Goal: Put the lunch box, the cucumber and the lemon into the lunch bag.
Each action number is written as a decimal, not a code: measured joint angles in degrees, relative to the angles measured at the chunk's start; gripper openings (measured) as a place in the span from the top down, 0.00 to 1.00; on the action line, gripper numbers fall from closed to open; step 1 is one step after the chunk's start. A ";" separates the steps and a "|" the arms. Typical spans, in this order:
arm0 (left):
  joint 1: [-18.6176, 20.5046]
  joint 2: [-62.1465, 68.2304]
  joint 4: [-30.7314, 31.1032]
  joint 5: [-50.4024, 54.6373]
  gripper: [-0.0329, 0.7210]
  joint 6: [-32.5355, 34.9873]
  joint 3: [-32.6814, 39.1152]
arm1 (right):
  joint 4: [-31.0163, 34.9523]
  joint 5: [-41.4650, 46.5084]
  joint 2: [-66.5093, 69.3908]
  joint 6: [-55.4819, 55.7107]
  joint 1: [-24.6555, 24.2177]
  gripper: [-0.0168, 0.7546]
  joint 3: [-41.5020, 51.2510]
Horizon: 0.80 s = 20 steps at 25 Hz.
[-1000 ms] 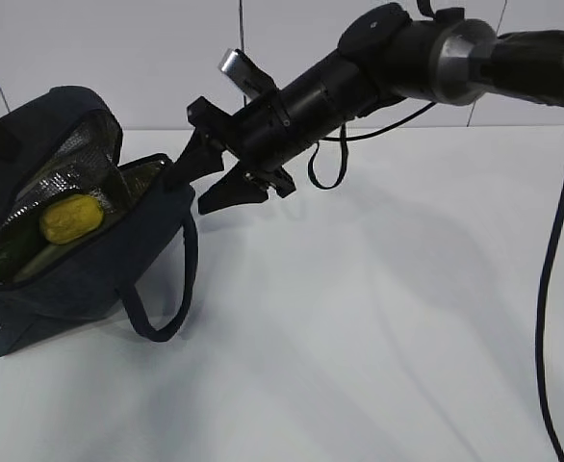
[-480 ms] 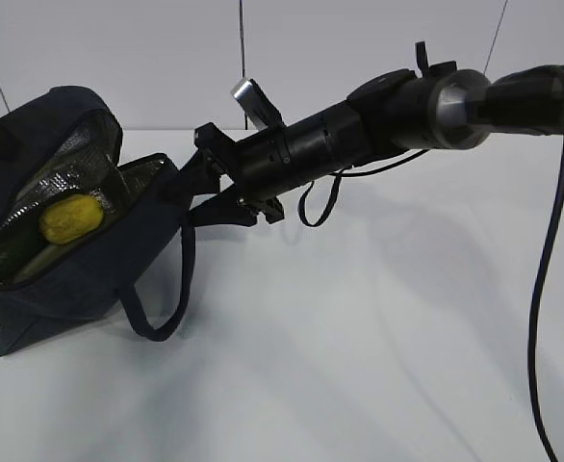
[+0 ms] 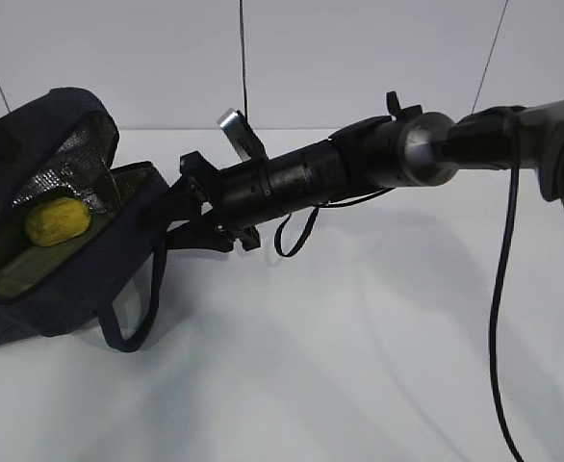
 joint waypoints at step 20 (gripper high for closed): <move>0.00 0.00 0.33 1.75 0.96 0.30 0.00 | -3.38 4.20 -4.45 -6.80 -0.29 0.97 0.11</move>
